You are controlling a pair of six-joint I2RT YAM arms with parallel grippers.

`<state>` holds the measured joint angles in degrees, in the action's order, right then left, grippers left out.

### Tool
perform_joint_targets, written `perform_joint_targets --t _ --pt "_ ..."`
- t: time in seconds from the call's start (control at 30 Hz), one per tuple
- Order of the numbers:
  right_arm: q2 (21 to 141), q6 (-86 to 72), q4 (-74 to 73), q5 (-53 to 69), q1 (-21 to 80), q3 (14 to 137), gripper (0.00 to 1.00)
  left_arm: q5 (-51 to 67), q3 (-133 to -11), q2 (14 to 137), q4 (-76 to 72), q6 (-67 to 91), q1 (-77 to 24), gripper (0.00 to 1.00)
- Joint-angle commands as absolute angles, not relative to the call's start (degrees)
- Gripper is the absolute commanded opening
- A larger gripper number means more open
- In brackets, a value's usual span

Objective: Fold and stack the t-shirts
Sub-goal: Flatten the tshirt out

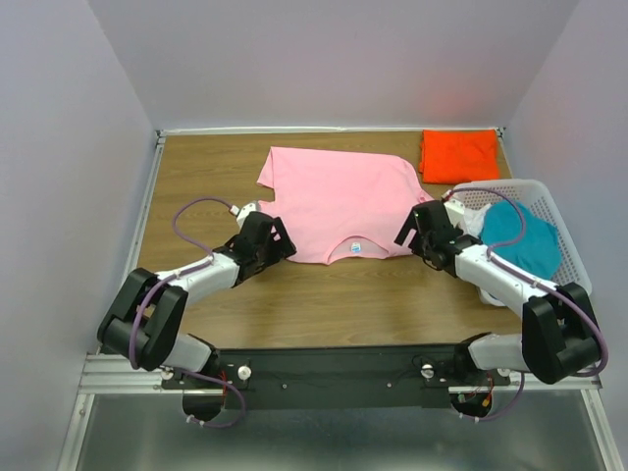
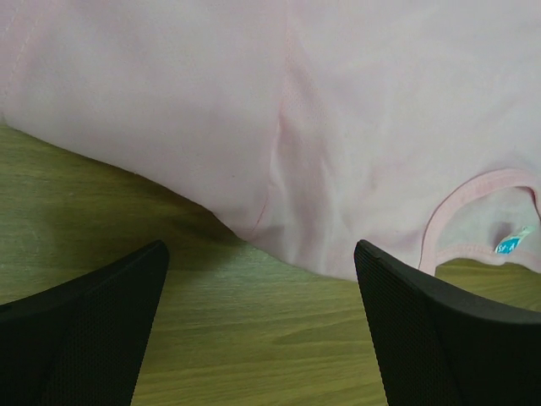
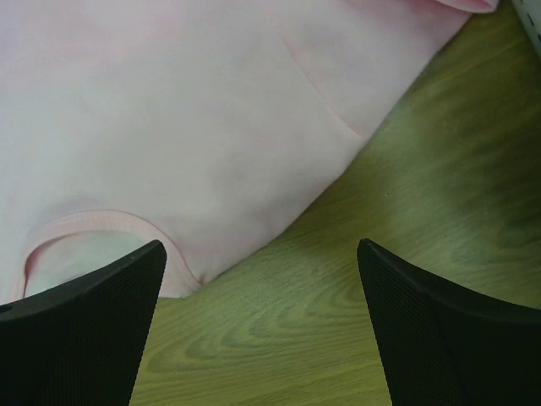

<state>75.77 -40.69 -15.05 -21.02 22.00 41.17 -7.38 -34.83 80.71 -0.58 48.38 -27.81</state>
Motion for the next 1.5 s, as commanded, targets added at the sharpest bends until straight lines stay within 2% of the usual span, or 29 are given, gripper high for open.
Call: perform_joint_targets --t 0.0,0.1,0.2,0.23,0.33,0.37,0.47,0.5,0.53,0.6,0.67,0.77,0.8,0.9,1.07,1.1,1.17,1.2,1.23,1.3,1.33,1.37,1.47 --pt "74.8 -47.4 -13.8 -27.0 21.3 38.5 1.00 -10.9 -36.2 83.2 -0.5 51.4 -27.5 0.98" --pt "76.0 -47.7 -13.3 -25.5 21.3 38.4 1.00 -11.8 -38.3 86.3 -0.5 51.7 -26.9 0.94" --pt "77.3 -48.2 -11.9 -24.6 21.2 38.1 1.00 -12.0 -39.9 89.1 -0.4 51.1 -26.2 0.82" --pt "78.4 -48.7 -11.6 -24.9 21.0 38.0 1.00 -12.0 -40.3 90.1 -0.2 50.8 -26.1 0.72" --pt "80.0 -49.1 -10.3 -24.4 20.5 38.0 1.00 -12.2 -41.0 90.5 -0.2 50.8 -26.0 0.59" --pt "81.0 -49.7 -10.1 -24.2 20.2 38.1 1.00 -12.4 -41.3 90.7 -0.1 50.9 -26.0 0.50" --pt "82.4 -50.4 -8.9 -23.5 19.3 37.8 1.00 -12.6 -42.2 91.8 -0.1 50.1 -26.0 0.32" --pt "83.0 -50.5 -8.4 -23.1 18.5 37.4 1.00 -12.7 -42.9 92.0 -0.1 50.0 -26.0 0.29" --pt "83.1 -50.5 -7.6 -23.0 18.1 37.2 1.00 -12.8 -43.2 92.5 -0.1 50.0 -26.0 0.12" --pt "83.5 -50.6 -6.6 -23.0 17.0 36.7 1.00 -13.0 -43.8 93.0 1.8 50.3 -25.9 0.01" --pt "84.0 -50.4 -6.1 -22.8 16.2 36.7 0.99 -13.3 -44.2 93.3 2.0 50.3 -26.0 0.00" --pt "85.9 -49.9 -4.7 -21.9 16.2 36.7 0.93 -14.0 -43.9 92.6 2.1 49.7 -26.0 0.00" --pt "86.5 -49.8 -4.4 -21.6 16.2 36.8 0.88 -14.0 -43.9 92.4 2.2 49.7 -26.0 0.00" --pt "89.0 -49.0 -3.6 -21.4 16.2 37.9 0.84 -13.7 -43.8 91.5 2.0 49.3 -26.0 0.00" --pt "92.5 -48.1 -1.2 -20.0 16.2 39.0 0.70 -14.6 -43.7 89.0 1.9 48.9 -26.0 0.00" --pt "93.3 -47.6 -0.8 -19.4 16.2 39.3 0.63 -14.8 -43.5 88.7 1.8 48.7 -25.9 0.00" --pt "94.0 -46.9 1.1 -18.4 16.2 39.3 0.33 -15.6 -43.6 87.7 1.8 48.3 -25.9 0.00" --pt "94.0 -46.8 1.5 -18.4 16.2 39.3 0.33 -15.7 -43.6 87.4 1.8 48.2 -25.9 0.00" --pt "94.0 -46.4 1.8 -18.5 16.2 39.5 0.22 -15.7 -43.8 87.0 1.8 47.9 -25.9 0.00" --pt "92.9 -44.7 1.9 -18.8 16.1 40.0 0.13 -15.9 -44.5 86.0 1.9 47.4 -25.9 0.00" --pt "92.2 -44.0 1.9 -18.7 16.2 40.4 0.04 -16.0 -45.1 85.7 2.2 47.1 -25.9 0.00" --pt "89.3 -43.3 1.8 -17.9 16.2 40.6 0.01 -16.3 -45.6 84.6 3.0 46.7 -25.9 0.00" --pt "81.4 -40.5 1.8 -17.4 16.2 41.9 0.01 -17.5 -48.8 80.9 5.4 45.6 -25.9 0.00"
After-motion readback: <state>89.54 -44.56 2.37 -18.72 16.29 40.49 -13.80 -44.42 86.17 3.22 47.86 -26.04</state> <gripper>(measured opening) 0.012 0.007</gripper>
